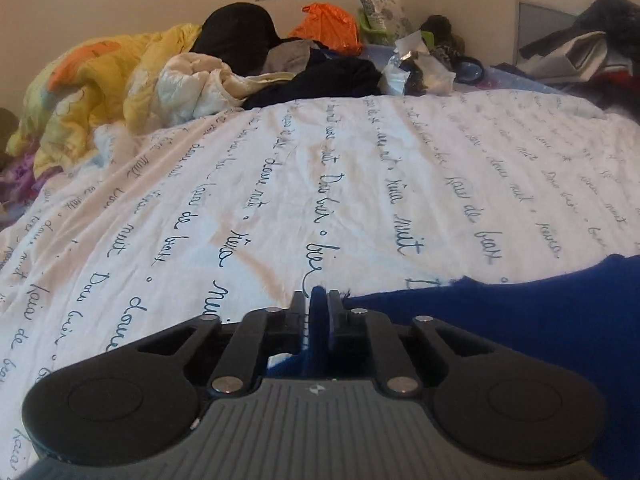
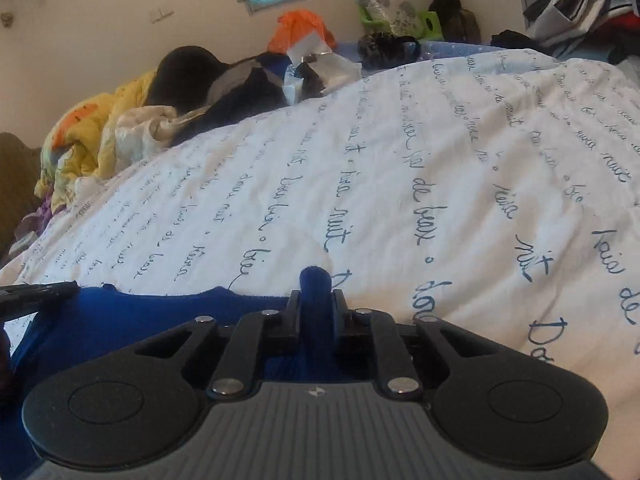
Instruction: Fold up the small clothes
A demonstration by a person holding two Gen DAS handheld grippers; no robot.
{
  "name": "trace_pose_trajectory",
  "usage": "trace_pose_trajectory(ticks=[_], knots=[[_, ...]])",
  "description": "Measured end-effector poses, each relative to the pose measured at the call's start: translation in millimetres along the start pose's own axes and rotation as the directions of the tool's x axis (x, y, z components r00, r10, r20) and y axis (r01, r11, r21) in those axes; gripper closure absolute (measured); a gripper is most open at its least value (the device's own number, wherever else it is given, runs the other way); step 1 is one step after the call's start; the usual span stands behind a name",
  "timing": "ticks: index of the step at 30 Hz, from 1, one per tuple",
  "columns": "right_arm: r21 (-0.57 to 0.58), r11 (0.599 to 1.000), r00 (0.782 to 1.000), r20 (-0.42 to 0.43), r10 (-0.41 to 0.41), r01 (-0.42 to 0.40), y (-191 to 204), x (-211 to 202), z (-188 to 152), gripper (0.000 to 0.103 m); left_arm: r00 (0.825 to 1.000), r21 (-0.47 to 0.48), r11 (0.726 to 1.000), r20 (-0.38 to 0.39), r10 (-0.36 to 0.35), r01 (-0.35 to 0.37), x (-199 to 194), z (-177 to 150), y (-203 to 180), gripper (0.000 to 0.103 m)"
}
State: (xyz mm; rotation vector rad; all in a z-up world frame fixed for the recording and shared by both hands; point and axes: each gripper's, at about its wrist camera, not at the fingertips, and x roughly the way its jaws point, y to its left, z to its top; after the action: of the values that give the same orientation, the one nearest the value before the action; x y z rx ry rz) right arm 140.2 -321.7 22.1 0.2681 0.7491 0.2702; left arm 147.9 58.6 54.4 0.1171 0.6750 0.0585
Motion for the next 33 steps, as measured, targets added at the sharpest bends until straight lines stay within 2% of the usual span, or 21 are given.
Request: trace_pose_trajectory(ticks=[1,3,4,5,7,9,11,12,14,16,18,19,21,23,24,25,26,27,30,32,33], knots=[[0.022,1.000,1.000,-0.009,-0.021,0.021,2.6,-8.6,3.0,0.071,0.999,-0.005,1.000,0.039,-0.015,0.016,-15.4,-2.2,-1.7,0.045],[0.036,0.999,0.997,0.074,-0.026,0.024,9.4,-36.4,5.5,0.065,0.987,-0.011,0.998,0.148,-0.064,0.066,-45.1,-8.9,-9.0,0.013],[0.034,0.999,0.991,0.132,-0.004,0.000,15.7,-49.3,4.4,0.060,0.981,0.008,0.996,0.175,-0.087,0.087,-54.0,-11.1,-17.5,0.010],[0.021,0.999,0.986,0.160,0.036,-0.039,23.8,-55.3,4.6,0.056,0.979,0.039,0.993,0.166,-0.121,0.116,-57.3,-12.4,-28.5,0.012],[-0.049,0.994,0.989,0.107,0.101,-0.096,45.3,-48.0,4.6,0.051,0.979,0.092,0.981,0.103,-0.178,0.169,-48.5,-14.7,-50.2,0.021],[-0.116,0.990,0.996,0.034,0.081,-0.077,61.3,-27.5,-2.5,0.051,0.984,0.112,0.980,0.046,-0.169,0.163,-31.3,-22.2,-61.8,0.025],[-0.190,0.982,0.999,-0.038,-0.008,0.000,59.6,-2.9,-16.5,0.052,0.988,0.110,0.984,0.054,-0.145,0.138,-16.6,-35.4,-58.4,0.014],[-0.234,0.972,1.000,0.025,0.010,-0.004,49.2,-3.0,-27.2,0.052,0.986,0.057,0.985,0.030,-0.162,0.160,-11.9,-34.3,-46.8,0.011],[-0.102,0.992,0.995,0.057,0.082,-0.076,19.9,-7.9,-26.3,0.053,0.989,-0.010,0.989,0.012,-0.147,0.147,-6.5,-33.9,-32.8,0.009],[-0.046,0.995,0.994,0.059,0.097,-0.094,9.7,-10.8,-25.1,0.053,0.992,-0.001,0.992,0.010,-0.129,0.129,-9.1,-33.4,-34.3,0.012],[-0.098,0.995,1.000,0.026,0.007,-0.004,26.0,-18.5,-22.5,0.052,0.994,0.055,0.994,0.034,-0.101,0.099,-30.8,-35.4,-41.4,0.023],[-0.106,0.993,0.999,0.011,-0.043,0.044,37.4,-28.0,-22.3,0.049,0.990,0.059,0.990,0.044,-0.131,0.128,-45.1,-37.1,-42.0,0.022],[-0.134,0.991,0.999,0.047,0.023,-0.016,52.4,-55.1,-30.6,0.046,0.972,0.058,0.974,0.072,-0.225,0.221,-70.9,-43.8,-42.4,0.013],[-0.139,0.985,0.991,0.070,0.110,-0.100,57.1,-69.3,-43.5,0.022,0.963,0.081,0.962,0.048,-0.264,0.259,-76.6,-52.8,-48.6,0.009],[-0.145,0.985,0.994,0.042,0.105,-0.098,57.5,-65.6,-49.6,0.022,0.963,0.094,0.958,-0.005,-0.270,0.269,-66.9,-58.7,-53.5,0.011],[-0.154,0.986,0.998,-0.005,0.069,-0.069,56.1,-55.5,-56.7,0.022,0.965,0.101,0.960,-0.037,-0.258,0.261,-57.3,-65.0,-54.8,0.005],[-0.165,0.985,0.999,-0.025,0.034,-0.038,49.6,-45.1,-65.8,0.022,0.968,0.109,0.962,0.007,-0.252,0.249,-55.8,-71.9,-52.0,0.002],[-0.222,0.974,0.998,0.040,0.052,-0.042,45.4,-46.0,-74.0,0.022,0.966,0.102,0.961,0.002,-0.257,0.255,-55.9,-72.6,-48.5,0.003],[-0.131,0.991,1.000,-0.006,0.023,-0.023,46.2,-58.5,-62.1,0.022,0.979,0.098,0.974,-0.008,-0.205,0.205,-77.6,-67.1,-43.5,0.024],[-0.116,0.993,0.999,0.012,0.030,-0.028,54.7,-81.3,-60.0,0.022,0.966,0.079,0.964,0.038,-0.257,0.253,-106.1,-72.3,-33.1,0.015],[-0.132,0.990,0.997,0.043,0.061,-0.054,56.7,-94.9,-65.4,0.022,0.957,0.064,0.957,0.045,-0.287,0.284,-114.4,-77.7,-29.3,0.005]])
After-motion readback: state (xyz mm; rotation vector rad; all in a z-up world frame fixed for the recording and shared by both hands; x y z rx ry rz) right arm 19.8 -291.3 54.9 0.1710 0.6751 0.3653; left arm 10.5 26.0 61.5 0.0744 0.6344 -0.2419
